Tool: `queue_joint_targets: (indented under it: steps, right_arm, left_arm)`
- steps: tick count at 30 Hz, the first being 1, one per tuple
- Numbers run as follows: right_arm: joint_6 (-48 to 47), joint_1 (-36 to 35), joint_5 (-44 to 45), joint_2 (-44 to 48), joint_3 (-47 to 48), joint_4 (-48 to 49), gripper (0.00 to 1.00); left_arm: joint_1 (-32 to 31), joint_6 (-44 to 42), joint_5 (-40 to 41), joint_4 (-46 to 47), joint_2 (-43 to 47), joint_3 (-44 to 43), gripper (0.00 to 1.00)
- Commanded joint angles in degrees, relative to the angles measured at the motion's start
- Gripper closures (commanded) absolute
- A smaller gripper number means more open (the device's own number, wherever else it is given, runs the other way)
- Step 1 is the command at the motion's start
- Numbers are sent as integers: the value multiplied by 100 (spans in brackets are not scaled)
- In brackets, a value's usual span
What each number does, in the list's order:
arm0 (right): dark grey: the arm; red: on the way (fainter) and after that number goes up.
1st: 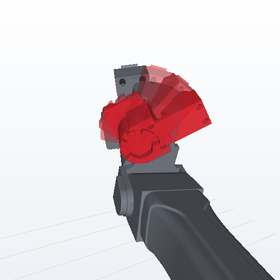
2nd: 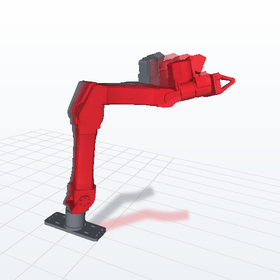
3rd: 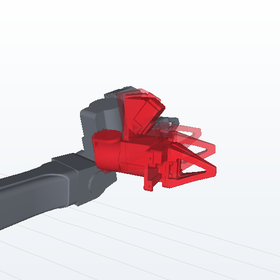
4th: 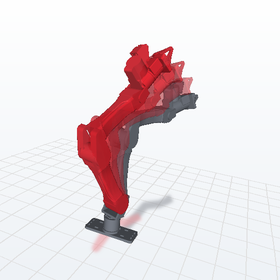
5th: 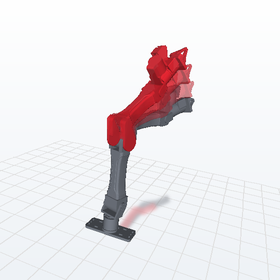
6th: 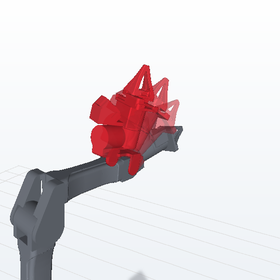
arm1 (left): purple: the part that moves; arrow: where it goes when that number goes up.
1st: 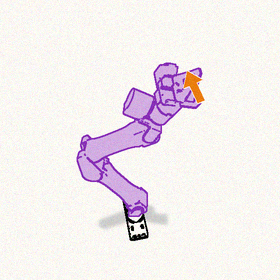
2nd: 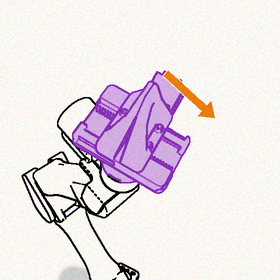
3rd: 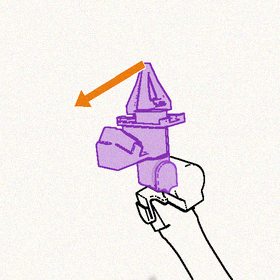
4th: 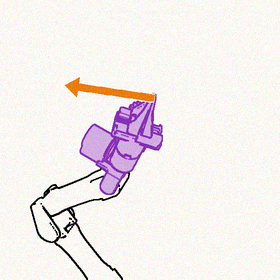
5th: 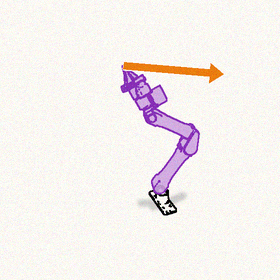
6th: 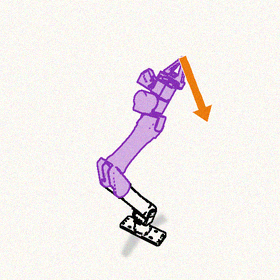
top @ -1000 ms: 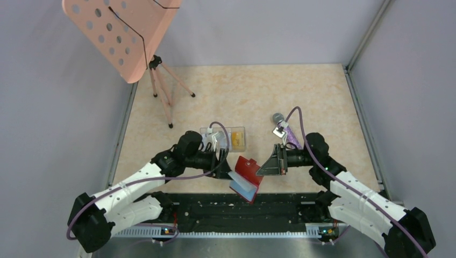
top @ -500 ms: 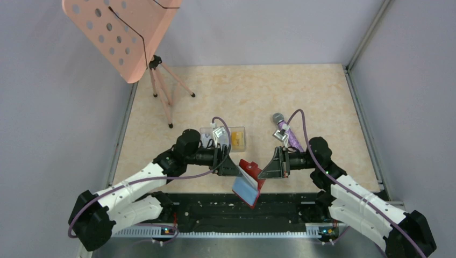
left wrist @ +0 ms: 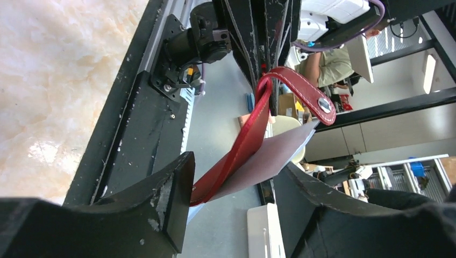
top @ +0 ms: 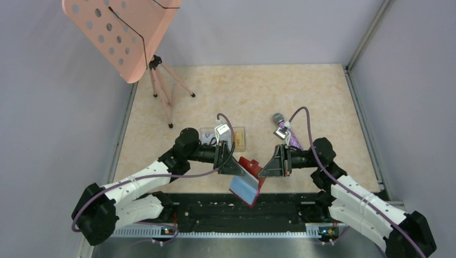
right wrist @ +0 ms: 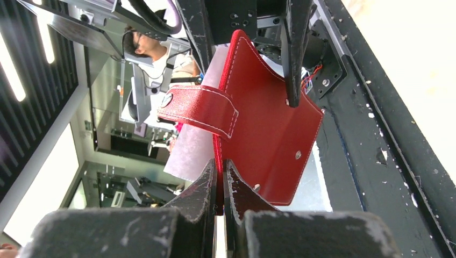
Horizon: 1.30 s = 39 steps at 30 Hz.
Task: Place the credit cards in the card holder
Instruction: Open the card holder.
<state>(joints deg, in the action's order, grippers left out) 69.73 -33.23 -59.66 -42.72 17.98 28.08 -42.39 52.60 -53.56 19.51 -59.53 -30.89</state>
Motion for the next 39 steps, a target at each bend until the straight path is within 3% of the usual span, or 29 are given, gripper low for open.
queue_joint_targets:
  steps: [1, 8, 10, 12, 13, 15, 18, 19, 22, 24, 28, 32, 39]
  right_arm:
    - [80, 36, 149, 25, -59, 403, 100]
    - [374, 32, 288, -65, -247, 908, 100]
    - [354, 36, 288, -78, -251, 876, 100]
    - [259, 36, 295, -75, -219, 707, 100]
    - [175, 35, 297, -59, -200, 585, 96]
    - [-145, 36, 350, -11, -79, 44, 83]
    - [-1137, 32, 646, 156, 443, -1657, 63]
    - [-1533, 40, 798, 203, 622, -2151, 51]
    - [-2060, 36, 902, 238, 1006, -2968, 28]
    - [-2314, 36, 904, 179, 1203, -3340, 20]
    - [-2664, 36, 736, 6, 1491, -3658, 12]
    - [-3080, -108, 616, -310, 1796, -4034, 11]
    - [-3561, -1426, 1295, -1227, 2258, -4200, 10]
  left_arm:
    - [-24, 291, -269, 721, 176, 215, 43]
    - [-24, 414, -125, 791, 392, 352, 63]
    - [-32, 439, -57, 769, 442, 348, 84]
    - [-32, 438, 34, 682, 507, 335, 98]
    - [-32, 413, 85, 569, 553, 318, 100]
    - [-32, 287, 177, 198, 657, 241, 100]
    - [-32, -61, 337, -625, 895, 84, 100]
    - [-32, -195, 412, -945, 955, 3, 100]
    - [-32, -536, 503, -1814, 1066, -214, 100]
    - [-32, -715, 527, -2350, 1048, -358, 100]
    - [-41, -1059, 386, -3104, 898, -645, 100]
    - [-94, -1204, 133, -3279, 735, -799, 100]
    - [-237, -1456, -345, -3389, 287, -1092, 100]
